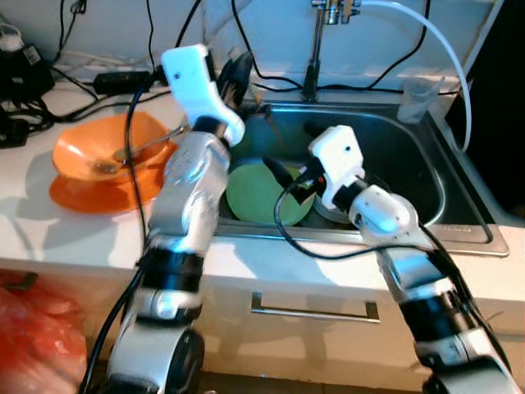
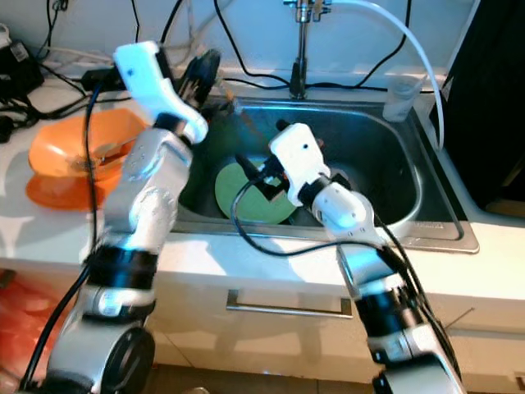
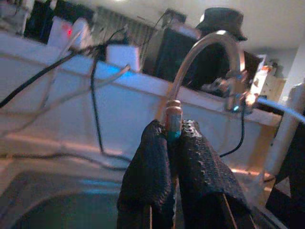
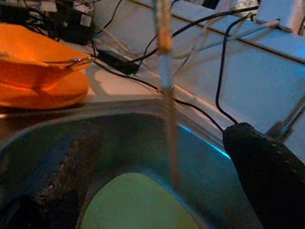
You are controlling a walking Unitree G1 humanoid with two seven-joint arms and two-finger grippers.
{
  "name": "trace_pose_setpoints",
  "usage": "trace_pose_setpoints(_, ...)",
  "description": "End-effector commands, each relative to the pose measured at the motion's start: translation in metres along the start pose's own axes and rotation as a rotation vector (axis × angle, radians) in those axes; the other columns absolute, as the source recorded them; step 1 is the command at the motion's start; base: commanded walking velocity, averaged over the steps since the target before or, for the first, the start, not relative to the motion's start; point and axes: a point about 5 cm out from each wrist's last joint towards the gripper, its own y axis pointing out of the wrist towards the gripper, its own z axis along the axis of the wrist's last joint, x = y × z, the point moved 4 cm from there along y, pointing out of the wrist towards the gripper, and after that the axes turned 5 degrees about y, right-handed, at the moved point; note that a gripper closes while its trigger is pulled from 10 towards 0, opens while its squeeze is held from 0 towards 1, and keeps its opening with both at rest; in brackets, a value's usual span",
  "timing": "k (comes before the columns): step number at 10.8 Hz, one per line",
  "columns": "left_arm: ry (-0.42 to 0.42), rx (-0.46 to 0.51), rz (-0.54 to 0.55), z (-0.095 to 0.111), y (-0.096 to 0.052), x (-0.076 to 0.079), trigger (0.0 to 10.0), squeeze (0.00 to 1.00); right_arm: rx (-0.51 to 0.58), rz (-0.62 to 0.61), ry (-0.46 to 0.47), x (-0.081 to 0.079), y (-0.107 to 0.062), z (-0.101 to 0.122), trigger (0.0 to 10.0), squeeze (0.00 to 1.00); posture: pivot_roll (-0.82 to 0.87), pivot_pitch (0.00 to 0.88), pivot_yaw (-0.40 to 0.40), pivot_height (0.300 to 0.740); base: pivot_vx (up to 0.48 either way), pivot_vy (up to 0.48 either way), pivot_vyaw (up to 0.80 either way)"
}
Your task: Kitchen organization
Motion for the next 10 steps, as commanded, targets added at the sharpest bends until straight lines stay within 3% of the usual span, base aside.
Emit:
trace_pose_setpoints(1, -0.005, -0.016, 0.008, 0.002, -0.006, -0.002, 0.0, 0.0, 0.029, 0.033, -0.012, -0.001, 0.005, 0.008, 10.0, 0.19, 0.02, 0.0, -0.01, 0.74, 0.0, 0.0, 0.0)
trace_pose_setpoints(4, -0.02, -0.04, 0.008, 0.004, -0.017, -0.002, 0.0, 0.0, 0.042, 0.165, -0.023, -0.019, 0.02, 0.012, 10.0, 0.19, 0.05, 0.0, -0.056, 0.74, 0.0, 0.0, 0.0)
trace_pose_setpoints(7, -0.046, -0.046, 0.006, 0.008, -0.016, 0.003, 0.0, 0.0, 0.052, 0.268, -0.005, -0.043, 0.036, 0.015, 10.0, 0.19, 0.07, 0.0, -0.054, 0.74, 0.0, 0.0, 0.0)
trace_pose_setpoints(9, -0.035, -0.078, -0.023, 0.013, -0.014, 0.005, 0.2, 0.0, 0.068, 0.254, -0.017, -0.041, 0.041, 0.016, 10.0, 0.19, 0.07, 0.0, -0.038, 0.74, 0.0, 0.0, 0.0)
trace_pose_setpoints(10, -0.023, -0.098, -0.03, 0.012, -0.017, 0.003, 0.4, 0.0, 0.065, 0.219, -0.027, -0.031, 0.04, 0.014, 10.0, 0.19, 0.07, 0.0, -0.035, 0.74, 0.0, 0.0, 0.0)
